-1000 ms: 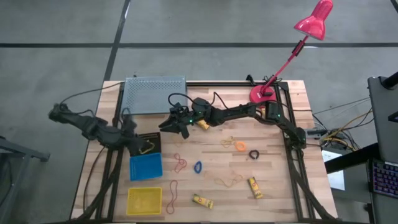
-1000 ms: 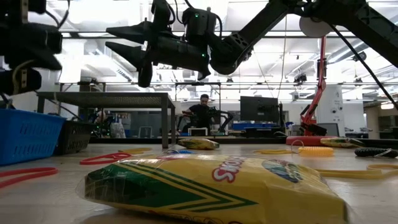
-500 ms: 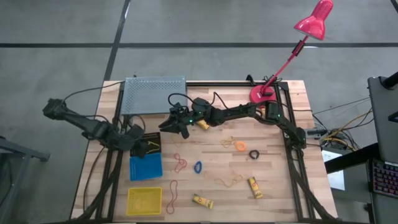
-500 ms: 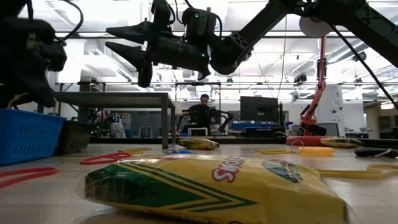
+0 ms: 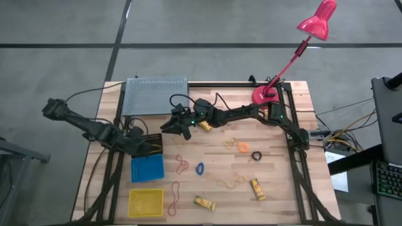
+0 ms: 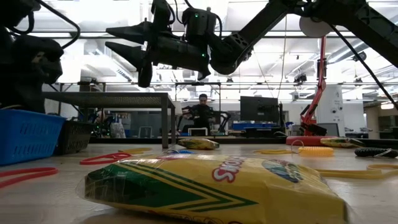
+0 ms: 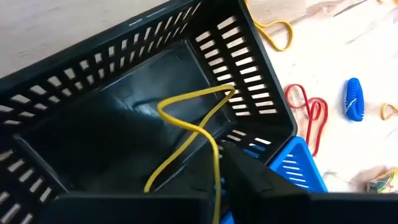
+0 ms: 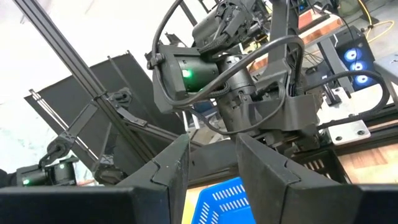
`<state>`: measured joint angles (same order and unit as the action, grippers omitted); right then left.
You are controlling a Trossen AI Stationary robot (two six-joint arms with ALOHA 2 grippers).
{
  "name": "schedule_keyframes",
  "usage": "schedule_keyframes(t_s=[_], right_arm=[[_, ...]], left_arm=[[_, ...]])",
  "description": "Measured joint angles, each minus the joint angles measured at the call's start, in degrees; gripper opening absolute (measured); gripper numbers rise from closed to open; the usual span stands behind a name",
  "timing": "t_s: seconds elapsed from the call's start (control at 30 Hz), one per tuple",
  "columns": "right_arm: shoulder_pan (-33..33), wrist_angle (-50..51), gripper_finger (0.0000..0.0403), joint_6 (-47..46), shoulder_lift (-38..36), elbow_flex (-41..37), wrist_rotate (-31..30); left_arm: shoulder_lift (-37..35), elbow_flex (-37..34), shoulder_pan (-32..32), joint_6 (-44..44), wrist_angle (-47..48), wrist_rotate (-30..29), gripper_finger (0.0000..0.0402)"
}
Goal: Pick & Place Office Desk Supplies
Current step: Put the yellow rubber band in the black bin
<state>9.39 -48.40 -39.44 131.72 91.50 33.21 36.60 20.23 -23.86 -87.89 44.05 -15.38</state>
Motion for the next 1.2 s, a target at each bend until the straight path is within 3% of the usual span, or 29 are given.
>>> schedule_keyframes(t_s=[0.4, 0.63, 0.83, 1.2], right_arm=[[0.0, 0.0, 0.0123, 0.0, 0.0, 0.0, 0.0], [0.0, 0.1, 0.0129, 0.0, 0.0, 0.0, 0.0], [0.0, 0.1, 0.0126, 0.0, 0.1, 0.0, 0.0], [0.0, 0.2, 0.0129, 0.6, 0.2, 0.0, -0.1]], left_arm=[[0.0, 0.0, 0.0, -0.7, 0.2, 0.0, 0.0181], [0.0, 0.5, 0.0, -4.3, 0.1, 2.2, 0.0238], [0.0, 2.2, 0.0, -4.3, 0.0, 9.8, 0.0244], [0.0, 2.3, 0.7, -5.8, 4.3, 6.9, 0.0203]])
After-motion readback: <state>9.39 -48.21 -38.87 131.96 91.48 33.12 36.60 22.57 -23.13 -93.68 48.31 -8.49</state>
